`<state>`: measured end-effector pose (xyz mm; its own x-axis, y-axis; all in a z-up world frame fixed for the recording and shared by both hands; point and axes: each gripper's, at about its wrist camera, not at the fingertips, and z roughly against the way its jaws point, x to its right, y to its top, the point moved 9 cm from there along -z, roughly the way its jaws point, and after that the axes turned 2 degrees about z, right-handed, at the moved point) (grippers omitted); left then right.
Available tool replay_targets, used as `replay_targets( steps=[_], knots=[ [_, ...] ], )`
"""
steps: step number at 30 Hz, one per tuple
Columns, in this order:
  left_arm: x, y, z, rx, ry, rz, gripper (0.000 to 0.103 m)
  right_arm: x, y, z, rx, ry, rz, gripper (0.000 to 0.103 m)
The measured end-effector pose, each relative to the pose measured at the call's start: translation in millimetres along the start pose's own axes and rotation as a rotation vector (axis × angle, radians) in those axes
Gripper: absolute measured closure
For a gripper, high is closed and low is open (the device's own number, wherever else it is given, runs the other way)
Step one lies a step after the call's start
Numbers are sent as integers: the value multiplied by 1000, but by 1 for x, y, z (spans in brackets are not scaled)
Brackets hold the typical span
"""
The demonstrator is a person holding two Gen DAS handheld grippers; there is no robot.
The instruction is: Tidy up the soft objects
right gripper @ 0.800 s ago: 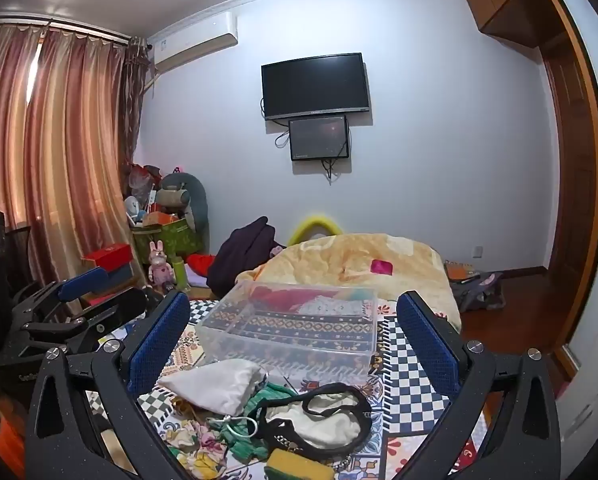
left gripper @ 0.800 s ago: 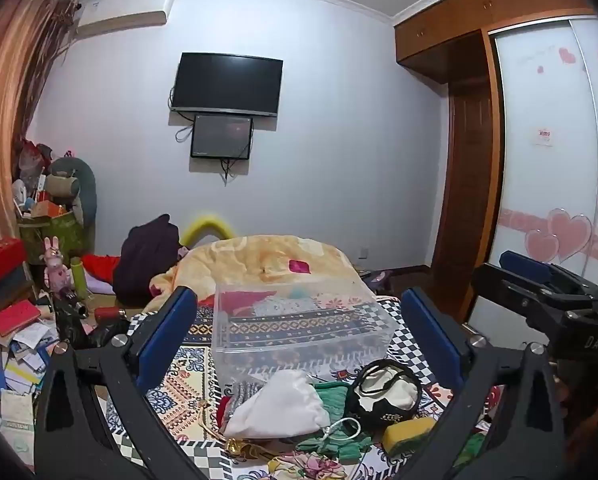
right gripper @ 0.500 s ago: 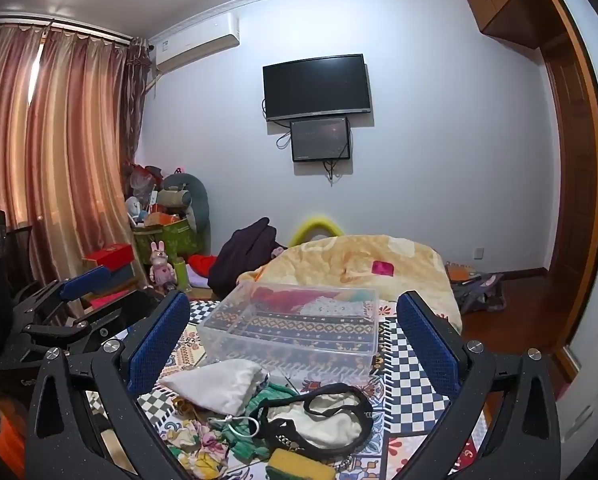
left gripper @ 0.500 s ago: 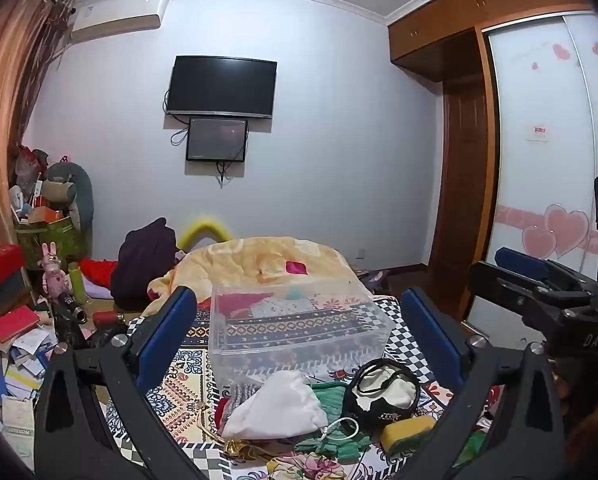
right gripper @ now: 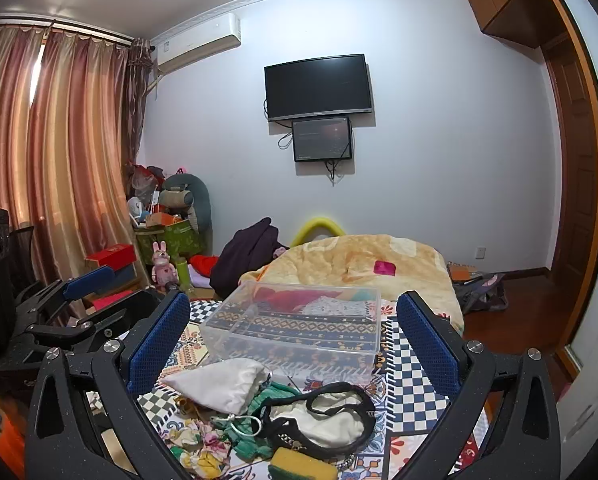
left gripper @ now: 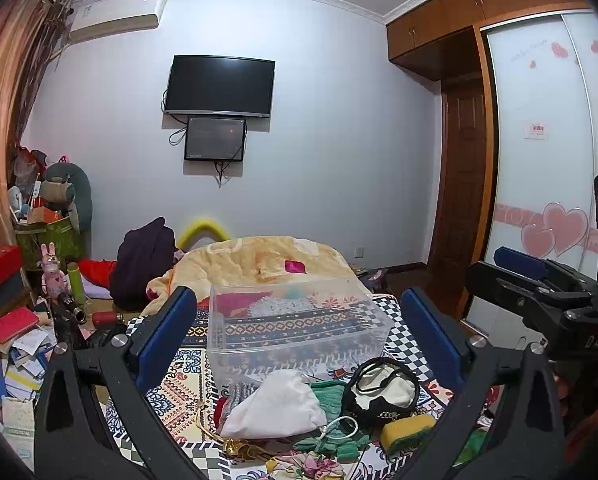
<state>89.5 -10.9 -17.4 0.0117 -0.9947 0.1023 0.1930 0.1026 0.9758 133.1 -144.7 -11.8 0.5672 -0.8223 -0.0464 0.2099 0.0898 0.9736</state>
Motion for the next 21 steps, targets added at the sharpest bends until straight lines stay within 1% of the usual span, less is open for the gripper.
replay_targets(
  steps=[21],
  knots=[
    [-1,1,1,1,-1,3,0,-3,2,5,3,5,0,0]
  ],
)
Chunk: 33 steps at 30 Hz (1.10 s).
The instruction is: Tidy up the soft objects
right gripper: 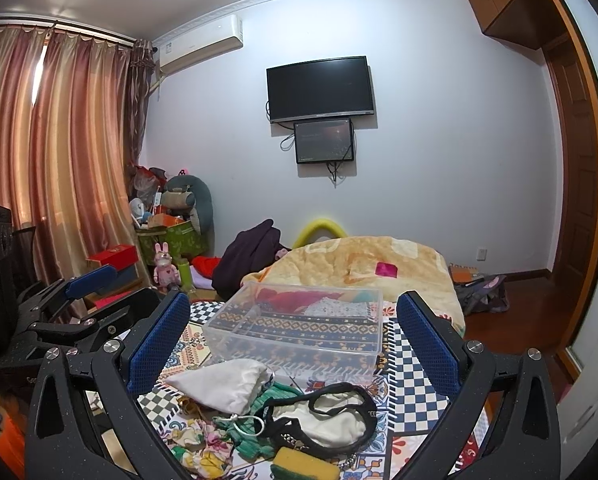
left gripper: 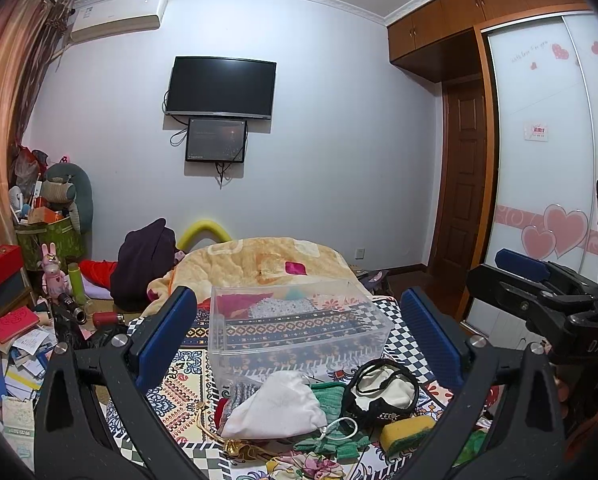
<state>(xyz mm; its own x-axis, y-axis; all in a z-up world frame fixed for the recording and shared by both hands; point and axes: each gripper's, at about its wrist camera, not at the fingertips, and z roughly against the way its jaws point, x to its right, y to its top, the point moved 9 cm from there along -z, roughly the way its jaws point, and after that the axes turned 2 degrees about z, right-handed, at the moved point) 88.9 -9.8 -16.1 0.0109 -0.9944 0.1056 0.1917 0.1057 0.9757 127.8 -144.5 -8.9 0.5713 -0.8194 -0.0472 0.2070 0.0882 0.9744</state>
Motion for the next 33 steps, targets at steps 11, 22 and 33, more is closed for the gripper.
replay_targets(
  steps=[11,22,33],
  knots=[
    [-1,2,1,2,3,-2,0,-1,0,2,1,2,-2,0],
    [0,2,0,3,2,-2,0,-4,2,3,1,5,-2,0],
    [1,2,0,4,1,-1,0,-9,7,4,5,7,1,0]
  ],
)
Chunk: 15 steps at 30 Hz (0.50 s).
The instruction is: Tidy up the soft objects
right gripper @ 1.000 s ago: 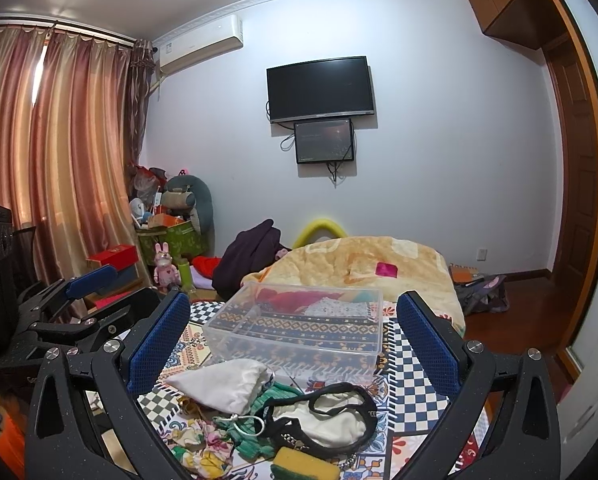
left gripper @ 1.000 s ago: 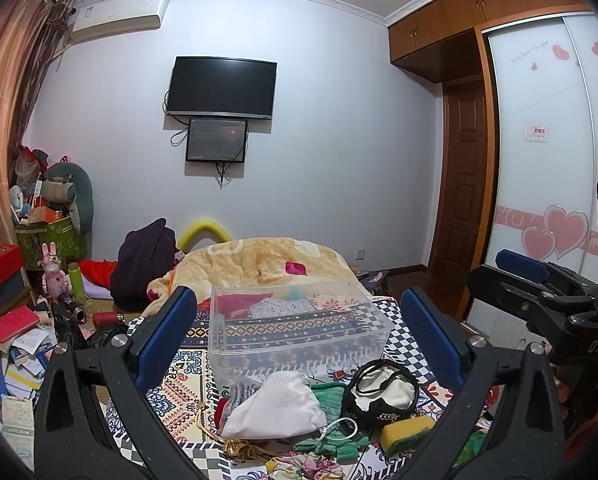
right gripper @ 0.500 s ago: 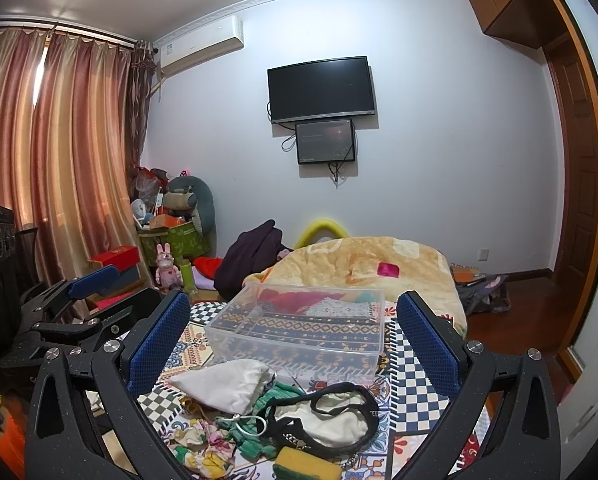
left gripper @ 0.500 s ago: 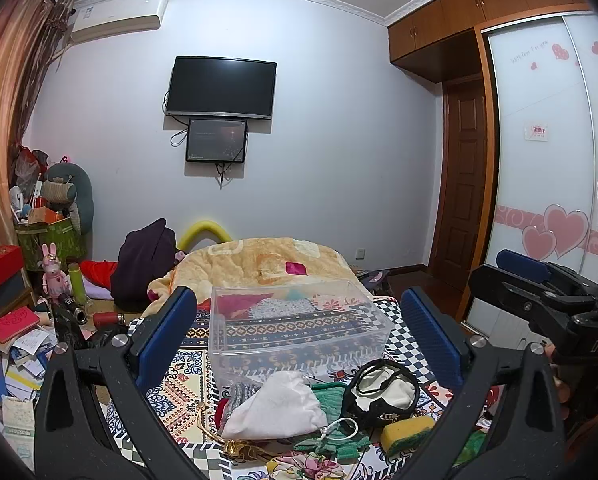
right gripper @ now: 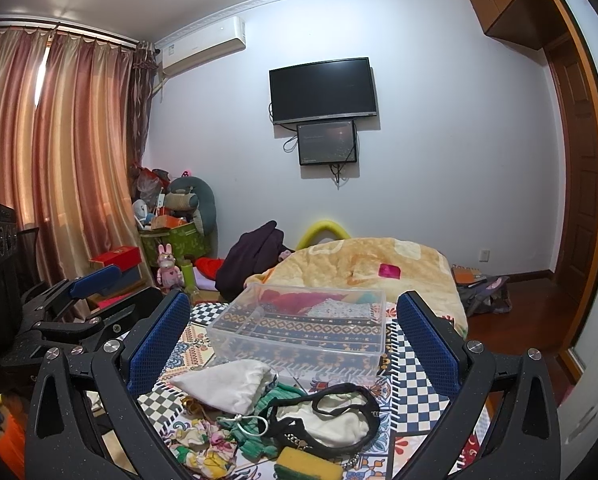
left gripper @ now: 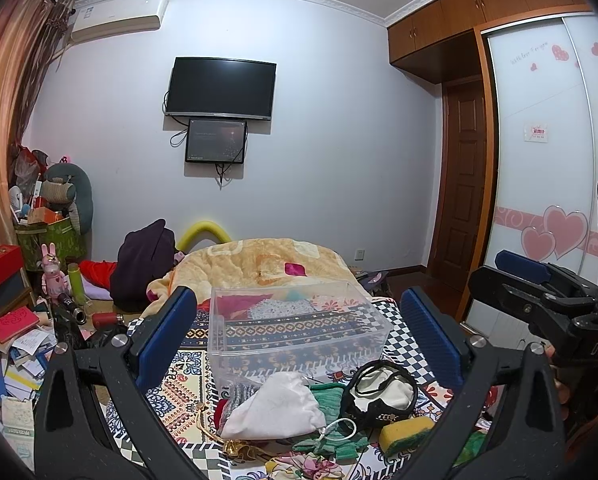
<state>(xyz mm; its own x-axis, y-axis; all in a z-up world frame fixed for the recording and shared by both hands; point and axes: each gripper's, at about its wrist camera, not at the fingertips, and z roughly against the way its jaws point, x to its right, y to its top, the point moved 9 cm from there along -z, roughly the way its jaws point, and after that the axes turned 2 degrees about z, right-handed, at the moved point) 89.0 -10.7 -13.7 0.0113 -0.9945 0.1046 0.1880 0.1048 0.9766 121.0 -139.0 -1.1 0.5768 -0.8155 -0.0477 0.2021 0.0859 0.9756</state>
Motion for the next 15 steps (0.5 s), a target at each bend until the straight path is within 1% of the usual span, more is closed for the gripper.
replay_targets(
  steps=[10,15],
  knots=[
    [1,-2,-2,-6,1,-2,0,2,-3,-1,-6,-5,-4,0],
    [0,-14,-9,-45,-11,-7,0,12,-17,-6,-44,-13,-11,0]
  ],
)
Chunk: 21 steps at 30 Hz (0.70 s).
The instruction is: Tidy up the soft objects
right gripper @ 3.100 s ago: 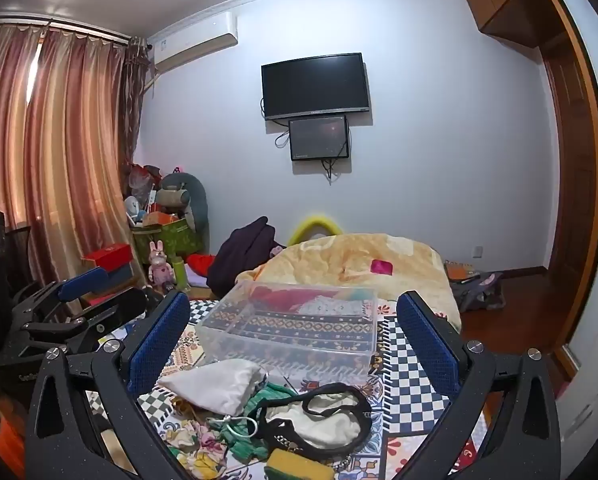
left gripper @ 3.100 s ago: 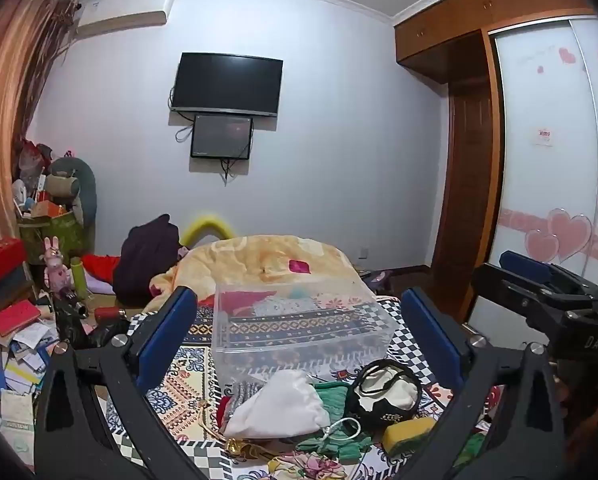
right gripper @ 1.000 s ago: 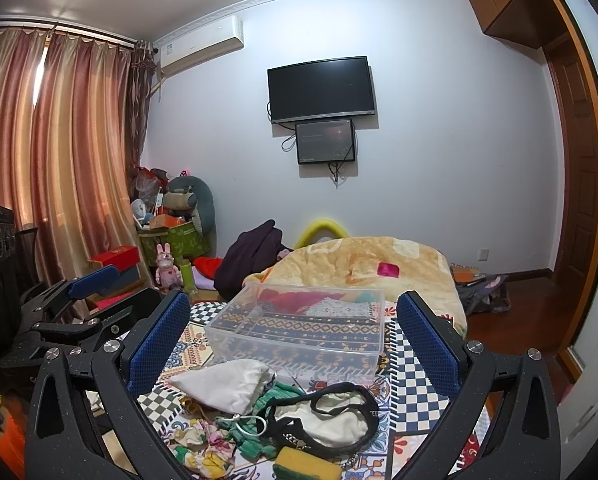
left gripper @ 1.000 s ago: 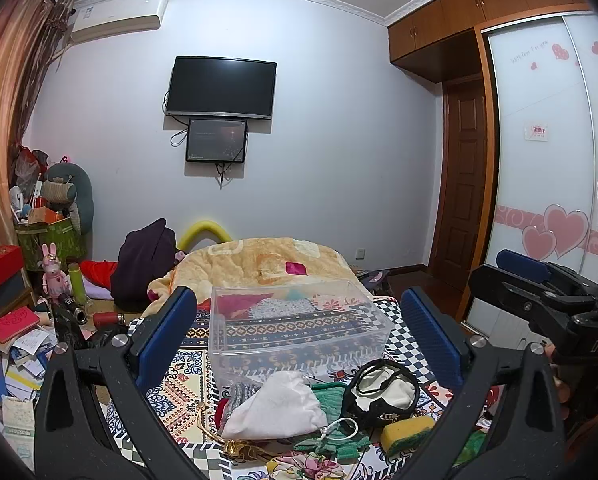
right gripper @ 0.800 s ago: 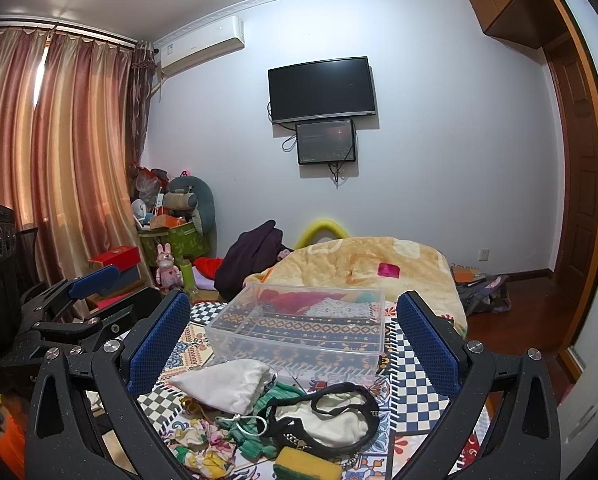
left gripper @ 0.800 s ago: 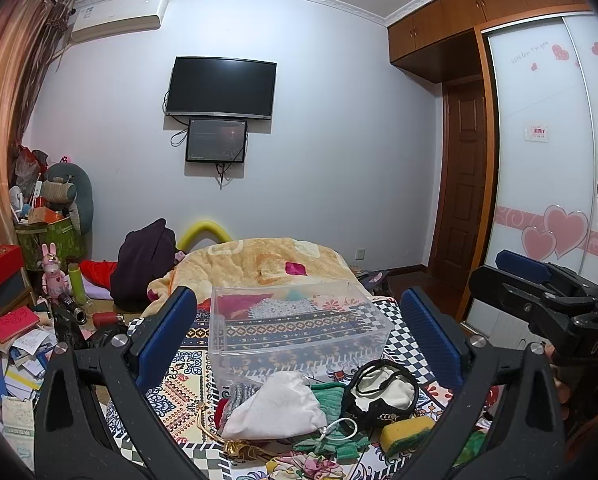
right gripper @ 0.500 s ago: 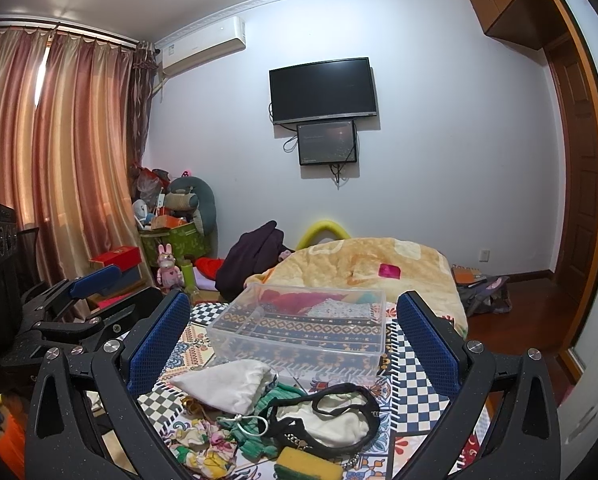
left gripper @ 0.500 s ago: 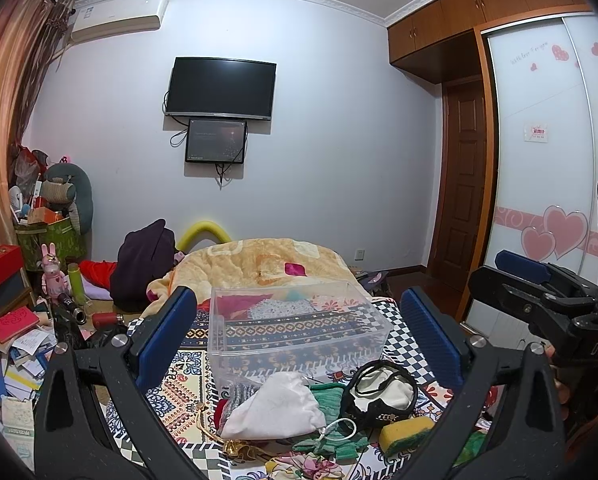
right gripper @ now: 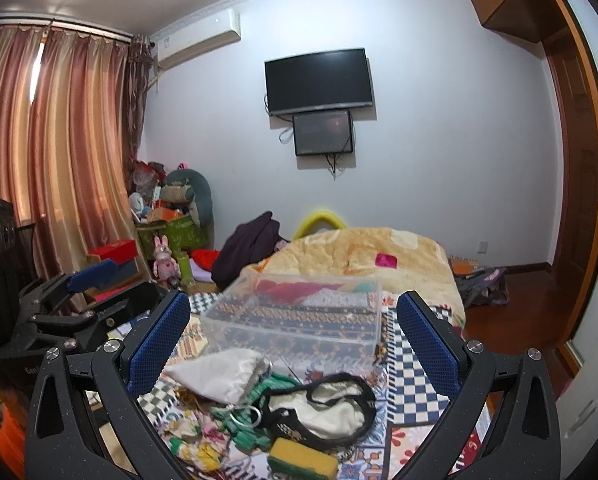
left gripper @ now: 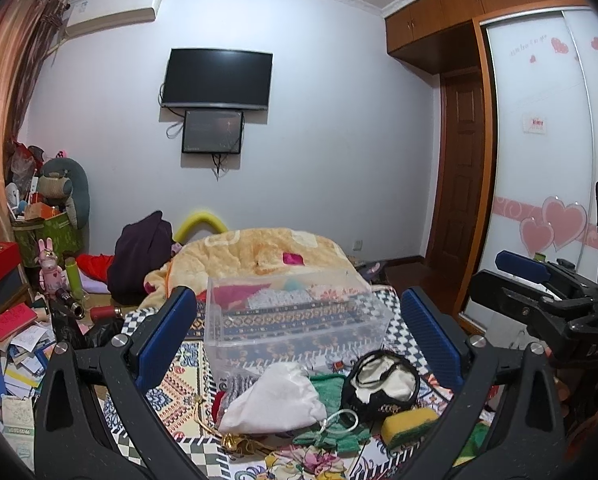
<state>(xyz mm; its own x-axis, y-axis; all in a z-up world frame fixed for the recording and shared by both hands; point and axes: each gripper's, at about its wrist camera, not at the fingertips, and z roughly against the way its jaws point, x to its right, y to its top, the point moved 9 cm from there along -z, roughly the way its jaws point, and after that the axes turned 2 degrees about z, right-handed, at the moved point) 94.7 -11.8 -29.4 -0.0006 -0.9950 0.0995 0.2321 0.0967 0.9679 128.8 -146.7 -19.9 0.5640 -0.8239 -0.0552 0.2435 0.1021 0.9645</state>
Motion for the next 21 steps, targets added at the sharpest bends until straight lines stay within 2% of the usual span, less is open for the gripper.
replay_targets(
  steps=[3,7,17,19,21],
  knots=[
    [-4,-15,-7,-54,-4,1,0,7,-16,-6,-51,-9,-8,0],
    [-8,-45,-24,-169,-32,18,0,17,-44,-14,-140,-5,-50,0],
    [-15,-124,-40,-383,-8,6,0,25,-108,-25,-322,21,-139,0],
    [-18,-137,-40,-423,-8,8,10,24,-119,-27,-355,26,-148,0],
    [-23,-150,-40,-467,-5,19,15,21,-130,-29,-385,30,-149,0]
  ],
)
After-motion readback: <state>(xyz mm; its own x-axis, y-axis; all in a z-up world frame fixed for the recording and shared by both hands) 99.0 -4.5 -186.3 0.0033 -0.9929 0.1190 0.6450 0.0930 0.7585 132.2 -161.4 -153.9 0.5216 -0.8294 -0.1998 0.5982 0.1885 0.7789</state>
